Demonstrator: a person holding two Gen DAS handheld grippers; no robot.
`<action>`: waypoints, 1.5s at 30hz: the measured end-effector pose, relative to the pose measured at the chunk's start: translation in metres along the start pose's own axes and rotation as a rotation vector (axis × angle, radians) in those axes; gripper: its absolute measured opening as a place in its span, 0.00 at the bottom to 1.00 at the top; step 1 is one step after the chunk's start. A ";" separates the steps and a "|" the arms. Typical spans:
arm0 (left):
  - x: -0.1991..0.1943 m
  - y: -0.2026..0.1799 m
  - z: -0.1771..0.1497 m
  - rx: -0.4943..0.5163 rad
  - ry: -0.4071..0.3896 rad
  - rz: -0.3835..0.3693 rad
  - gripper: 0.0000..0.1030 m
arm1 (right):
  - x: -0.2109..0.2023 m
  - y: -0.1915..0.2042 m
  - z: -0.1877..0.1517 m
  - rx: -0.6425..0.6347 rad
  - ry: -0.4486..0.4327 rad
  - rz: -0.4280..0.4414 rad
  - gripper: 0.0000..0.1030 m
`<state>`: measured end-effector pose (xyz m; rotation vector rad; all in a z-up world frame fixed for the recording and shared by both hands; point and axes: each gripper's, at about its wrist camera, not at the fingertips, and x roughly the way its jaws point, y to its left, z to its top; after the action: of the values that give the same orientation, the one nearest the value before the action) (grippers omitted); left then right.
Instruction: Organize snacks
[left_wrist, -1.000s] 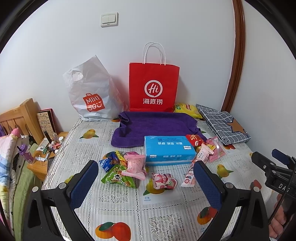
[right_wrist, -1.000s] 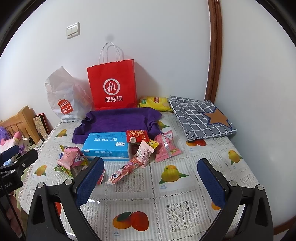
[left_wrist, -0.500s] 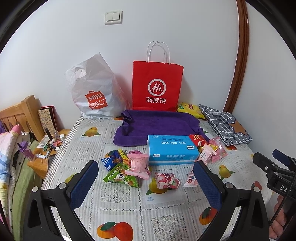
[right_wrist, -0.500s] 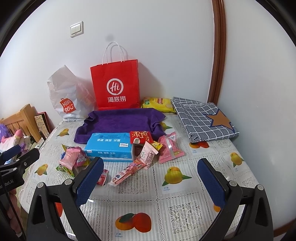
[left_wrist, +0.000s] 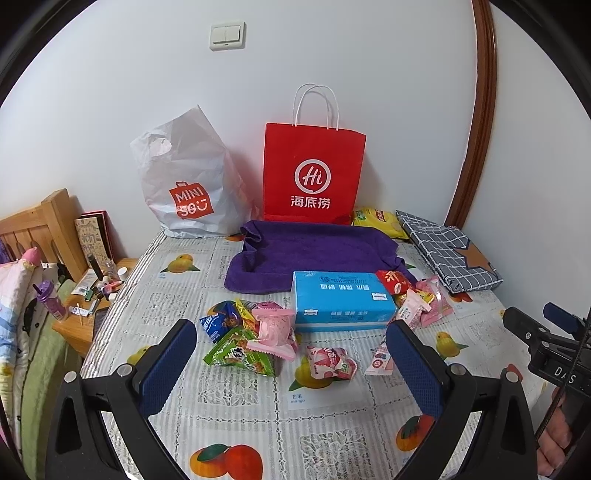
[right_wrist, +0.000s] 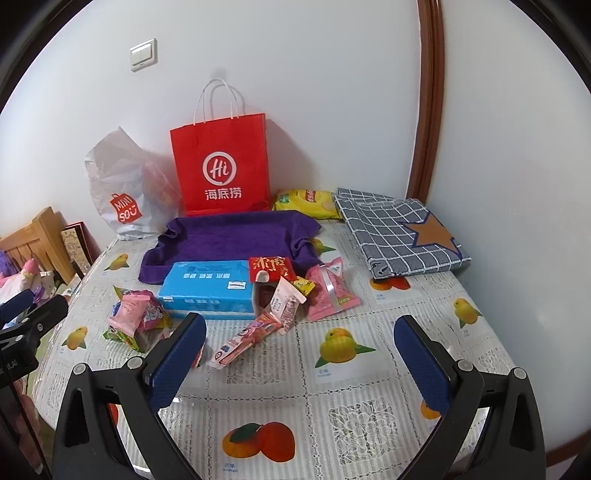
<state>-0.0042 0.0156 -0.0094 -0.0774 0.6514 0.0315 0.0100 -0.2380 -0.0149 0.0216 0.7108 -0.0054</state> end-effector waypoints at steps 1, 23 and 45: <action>0.000 0.000 0.001 0.000 -0.002 -0.001 1.00 | 0.001 0.000 0.001 -0.001 -0.001 -0.002 0.98; 0.032 0.026 0.015 -0.039 0.069 0.003 1.00 | 0.028 0.018 0.008 -0.068 -0.028 -0.003 0.99; 0.124 0.072 0.042 -0.068 0.151 0.077 1.00 | 0.151 -0.022 0.046 0.036 0.130 0.008 0.88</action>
<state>0.1155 0.0919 -0.0556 -0.1210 0.8042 0.1229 0.1540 -0.2602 -0.0791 0.0597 0.8403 -0.0095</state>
